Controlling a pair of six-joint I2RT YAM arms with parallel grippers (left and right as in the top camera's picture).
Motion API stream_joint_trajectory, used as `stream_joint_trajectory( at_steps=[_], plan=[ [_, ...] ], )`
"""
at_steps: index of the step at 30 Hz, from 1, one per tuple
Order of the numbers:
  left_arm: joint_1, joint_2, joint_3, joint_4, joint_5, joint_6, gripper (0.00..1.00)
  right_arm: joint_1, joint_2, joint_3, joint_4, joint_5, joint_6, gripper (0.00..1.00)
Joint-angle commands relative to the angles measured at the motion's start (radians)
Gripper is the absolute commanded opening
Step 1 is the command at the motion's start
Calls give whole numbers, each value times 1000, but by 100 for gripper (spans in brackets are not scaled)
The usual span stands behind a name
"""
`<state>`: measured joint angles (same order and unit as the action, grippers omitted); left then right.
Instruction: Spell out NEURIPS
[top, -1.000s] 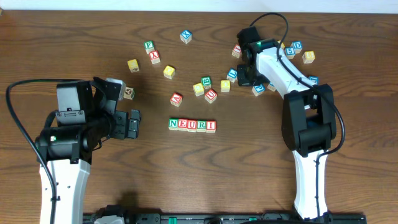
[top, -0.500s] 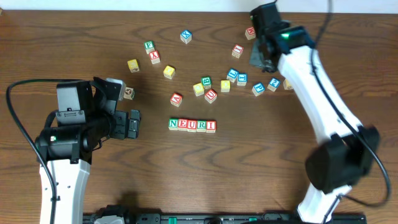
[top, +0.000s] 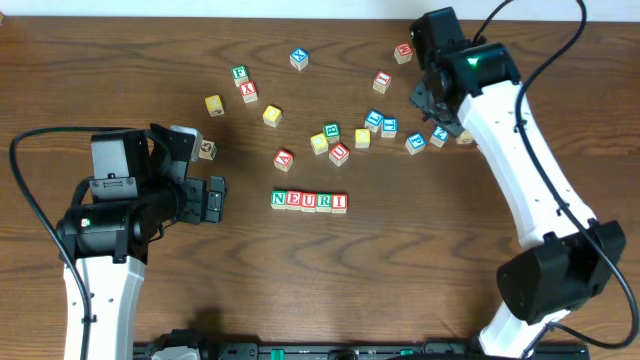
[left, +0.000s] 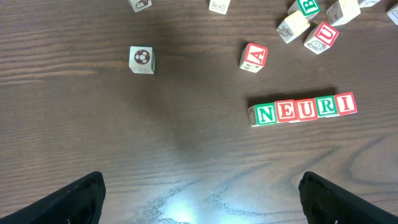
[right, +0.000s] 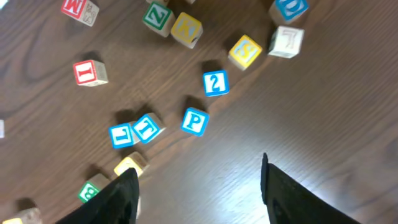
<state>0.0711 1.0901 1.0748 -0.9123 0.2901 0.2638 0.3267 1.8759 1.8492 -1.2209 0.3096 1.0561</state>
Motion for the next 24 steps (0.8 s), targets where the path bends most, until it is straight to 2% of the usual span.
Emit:
stream_joint_trajectory(
  at_steps=[1,14,24],
  plan=[
    [5,-6,21,0,13,13,98,22,50,3,17,-2,58,57],
    [5,-6,21,0,13,13,98,24,197,3,27,1,58,55],
    [5,-6,21,-1,12,13,98,24,257,2,43,18,58,59]
  ],
)
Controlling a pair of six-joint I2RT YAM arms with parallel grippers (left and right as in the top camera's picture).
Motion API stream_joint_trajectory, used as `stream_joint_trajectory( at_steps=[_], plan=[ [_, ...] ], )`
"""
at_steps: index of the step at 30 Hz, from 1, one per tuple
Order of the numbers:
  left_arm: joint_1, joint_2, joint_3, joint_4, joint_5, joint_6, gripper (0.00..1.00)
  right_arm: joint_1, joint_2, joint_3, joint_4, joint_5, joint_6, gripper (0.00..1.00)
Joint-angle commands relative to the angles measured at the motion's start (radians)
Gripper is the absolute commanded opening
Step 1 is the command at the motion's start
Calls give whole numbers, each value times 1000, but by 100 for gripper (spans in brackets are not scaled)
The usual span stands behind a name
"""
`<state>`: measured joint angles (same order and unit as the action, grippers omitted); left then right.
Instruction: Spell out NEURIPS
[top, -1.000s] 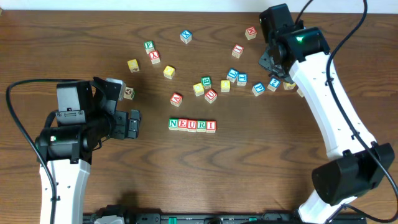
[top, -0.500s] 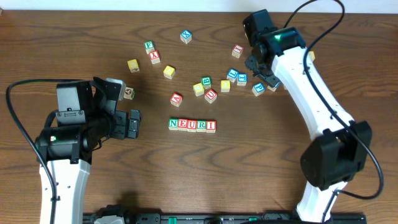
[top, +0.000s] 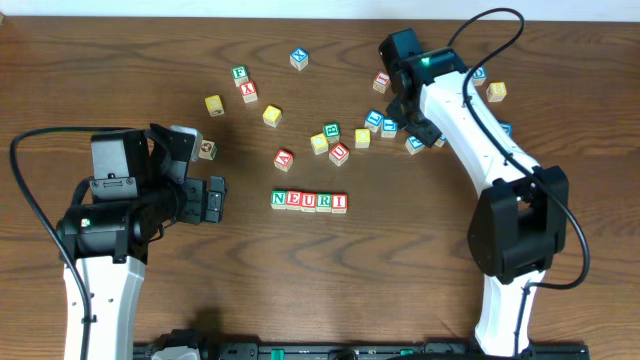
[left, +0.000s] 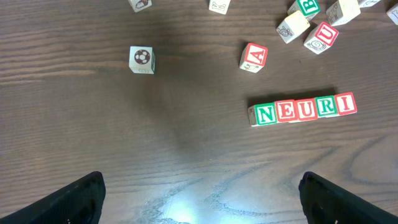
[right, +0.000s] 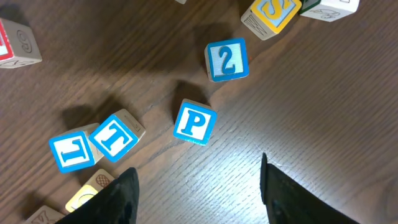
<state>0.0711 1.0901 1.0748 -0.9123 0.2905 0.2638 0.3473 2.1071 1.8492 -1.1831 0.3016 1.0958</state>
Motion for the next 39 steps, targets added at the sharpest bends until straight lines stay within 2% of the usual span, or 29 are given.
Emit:
stream_joint_trajectory(
  at_steps=[1,4,39],
  plan=[
    [4,-6,21,0,12,13,98,2,27,2,6,31,19,61],
    [5,-6,21,-1,12,13,98,0,32,2,14,49,19,64],
    [5,-6,21,-1,12,13,98,-13,102,-38,51,89,6,61]
  ],
)
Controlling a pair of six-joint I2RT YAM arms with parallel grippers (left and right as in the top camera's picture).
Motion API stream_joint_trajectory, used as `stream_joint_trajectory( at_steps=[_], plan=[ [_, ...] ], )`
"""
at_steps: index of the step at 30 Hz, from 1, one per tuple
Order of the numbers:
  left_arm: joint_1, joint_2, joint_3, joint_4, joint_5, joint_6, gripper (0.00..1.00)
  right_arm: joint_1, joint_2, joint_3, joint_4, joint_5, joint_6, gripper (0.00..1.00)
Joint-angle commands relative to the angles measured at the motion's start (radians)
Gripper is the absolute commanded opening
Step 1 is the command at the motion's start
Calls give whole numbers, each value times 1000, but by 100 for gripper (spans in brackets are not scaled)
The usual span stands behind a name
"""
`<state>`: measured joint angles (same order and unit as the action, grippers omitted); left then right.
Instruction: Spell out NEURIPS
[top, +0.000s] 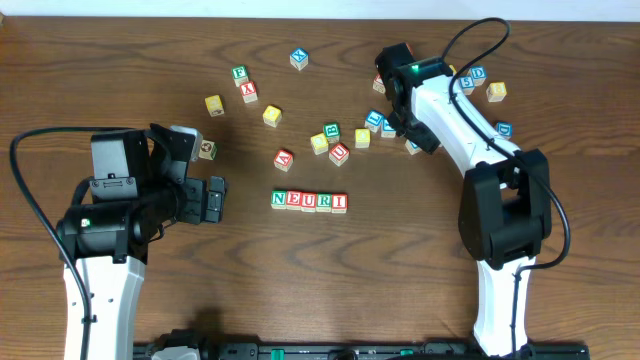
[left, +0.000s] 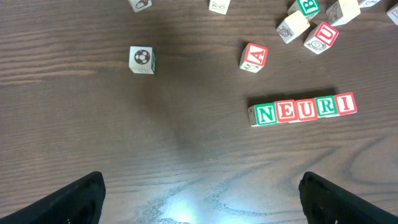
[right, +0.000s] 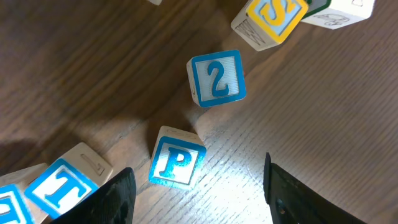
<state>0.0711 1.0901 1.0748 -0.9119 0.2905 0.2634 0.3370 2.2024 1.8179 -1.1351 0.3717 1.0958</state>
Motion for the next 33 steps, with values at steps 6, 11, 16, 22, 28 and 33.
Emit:
stream_joint_trajectory(
  at_steps=[6,11,16,22,28,33],
  plan=[
    [5,-6,21,-1,12,13,98,-2,8,-16,24,19,6,63],
    [5,-6,21,-1,12,13,98,-2,8,-52,47,18,6,61],
    [5,-6,21,-1,12,13,98,-2,8,-79,69,18,6,61],
    [5,-6,21,-1,12,13,98,-2,8,-93,85,14,6,59],
    [5,-6,21,-1,12,13,98,-2,8,-95,89,14,6,58],
    [5,-6,21,-1,12,13,98,-2,8,-98,89,15,6,56]
  ],
)
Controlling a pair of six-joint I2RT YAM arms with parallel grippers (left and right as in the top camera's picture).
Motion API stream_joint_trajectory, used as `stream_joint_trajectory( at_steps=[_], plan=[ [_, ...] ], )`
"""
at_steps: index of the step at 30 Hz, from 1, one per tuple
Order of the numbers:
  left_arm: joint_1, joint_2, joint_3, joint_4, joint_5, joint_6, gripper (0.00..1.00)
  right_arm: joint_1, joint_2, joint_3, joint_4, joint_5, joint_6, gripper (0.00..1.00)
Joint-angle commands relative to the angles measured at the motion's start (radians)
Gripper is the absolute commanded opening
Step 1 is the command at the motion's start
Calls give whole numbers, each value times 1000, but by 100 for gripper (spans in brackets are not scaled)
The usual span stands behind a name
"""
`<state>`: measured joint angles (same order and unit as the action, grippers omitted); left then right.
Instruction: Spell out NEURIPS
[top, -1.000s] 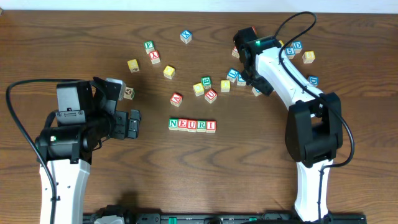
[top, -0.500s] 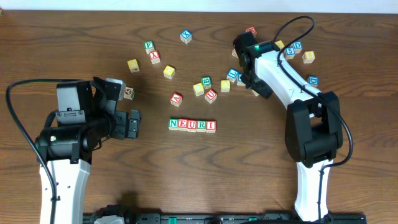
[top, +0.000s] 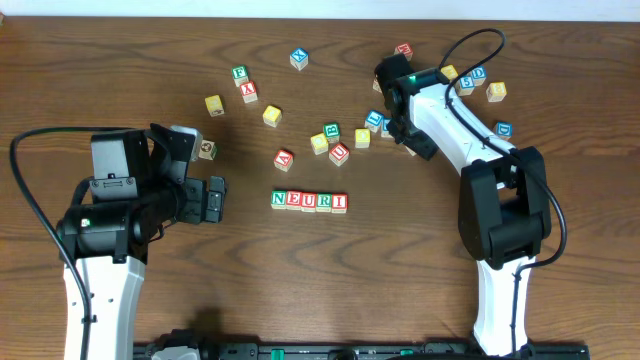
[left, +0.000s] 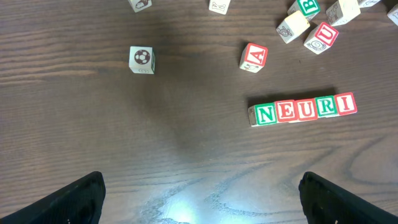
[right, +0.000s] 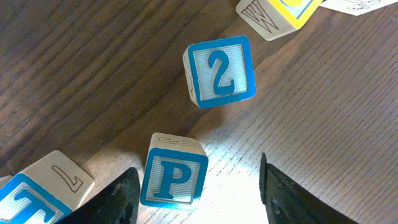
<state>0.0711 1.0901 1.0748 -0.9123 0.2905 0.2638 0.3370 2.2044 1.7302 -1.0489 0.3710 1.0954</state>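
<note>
The row N-E-U-R-I (top: 309, 201) lies mid-table, and the left wrist view shows it as well (left: 303, 109). A blue P block (right: 174, 179) rests on the table between my right fingertips, close to the left finger (right: 118, 202). My right gripper (right: 199, 199) is open and low around it. In the overhead view the right gripper (top: 413, 140) covers the P block. My left gripper (left: 199, 205) is open with nothing between its fingers, hovering left of the row (top: 213, 199).
A blue 2 block (right: 219, 70) sits just beyond the P block, and a blue T block (right: 37, 193) lies to its left. A red A block (top: 284, 158), a red U block (top: 339, 152) and several other loose blocks are scattered behind the row.
My right gripper has come closer to the table. The P block was ahead of the fingertips and now lies between them. The left arm and the row are unchanged.
My right gripper first stood open high over the blue blocks at the back right. Then it was lower and nearer the P block at each moment. It now stands open around that block. The left arm stayed still throughout.
</note>
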Motion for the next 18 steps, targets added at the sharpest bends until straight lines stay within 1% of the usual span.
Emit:
stream_joint_trajectory(
  at_steps=[1,5,9,13,18],
  plan=[
    [5,-6,21,-1,12,13,98,-2,6,-14,6,15,6,56],
    [5,-6,21,-1,12,13,98,-2,6,-43,30,11,7,56],
    [5,-6,21,-1,12,13,98,-2,6,-54,36,7,6,52],
    [4,-6,21,0,12,13,98,-2,6,-54,47,1,6,52],
    [5,-6,21,0,12,13,98,-2,6,-54,51,-1,6,43]
  ],
)
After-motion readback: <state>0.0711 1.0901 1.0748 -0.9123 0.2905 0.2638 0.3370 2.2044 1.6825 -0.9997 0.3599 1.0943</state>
